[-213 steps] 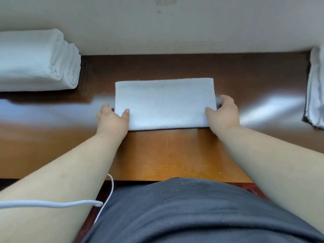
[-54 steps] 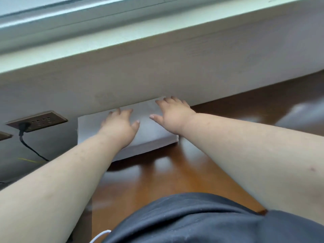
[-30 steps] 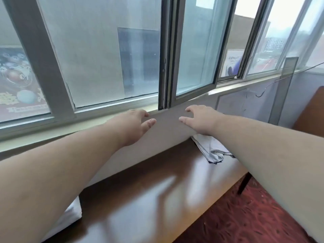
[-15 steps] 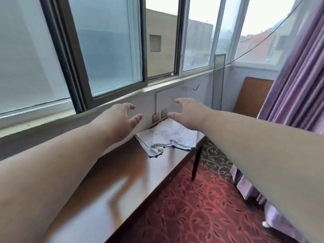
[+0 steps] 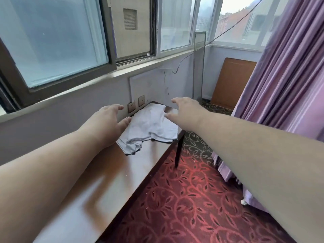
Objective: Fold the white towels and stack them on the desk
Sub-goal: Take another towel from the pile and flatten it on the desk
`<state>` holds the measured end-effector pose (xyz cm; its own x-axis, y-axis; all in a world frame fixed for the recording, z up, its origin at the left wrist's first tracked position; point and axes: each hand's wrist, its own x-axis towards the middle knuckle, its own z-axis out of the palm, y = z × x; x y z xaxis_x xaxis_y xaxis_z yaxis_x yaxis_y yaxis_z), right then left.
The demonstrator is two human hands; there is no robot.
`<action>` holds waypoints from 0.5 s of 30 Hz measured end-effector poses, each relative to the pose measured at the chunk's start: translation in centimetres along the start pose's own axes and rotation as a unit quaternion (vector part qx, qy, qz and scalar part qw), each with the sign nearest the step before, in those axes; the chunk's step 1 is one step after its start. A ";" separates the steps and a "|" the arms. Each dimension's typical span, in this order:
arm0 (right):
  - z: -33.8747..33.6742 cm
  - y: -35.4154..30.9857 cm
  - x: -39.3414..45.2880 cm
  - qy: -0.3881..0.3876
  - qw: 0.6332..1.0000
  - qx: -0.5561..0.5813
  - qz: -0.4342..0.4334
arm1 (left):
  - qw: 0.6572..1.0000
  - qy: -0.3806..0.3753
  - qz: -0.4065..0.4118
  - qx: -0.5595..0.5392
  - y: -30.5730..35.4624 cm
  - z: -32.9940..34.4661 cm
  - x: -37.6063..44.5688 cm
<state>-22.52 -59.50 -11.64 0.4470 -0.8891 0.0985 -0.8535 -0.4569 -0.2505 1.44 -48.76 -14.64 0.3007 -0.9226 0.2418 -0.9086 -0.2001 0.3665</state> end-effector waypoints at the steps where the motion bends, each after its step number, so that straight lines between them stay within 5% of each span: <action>1: 0.5 0.4 0.8 -0.002 1.000 0.000 0.005 | 1.000 -0.003 0.000 -0.006 -0.3 0.6 1.0; 15: 9.2 11.9 9.9 0.030 0.982 0.085 0.165 | 0.995 -0.061 -0.004 -0.075 0.4 15.4 15.7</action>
<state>-25.79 -73.47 -22.52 0.1322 -0.9904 0.0400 -0.8897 -0.1363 -0.4357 1.37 -68.45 -24.58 0.2617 -0.9562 0.1315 -0.8505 -0.1640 0.4998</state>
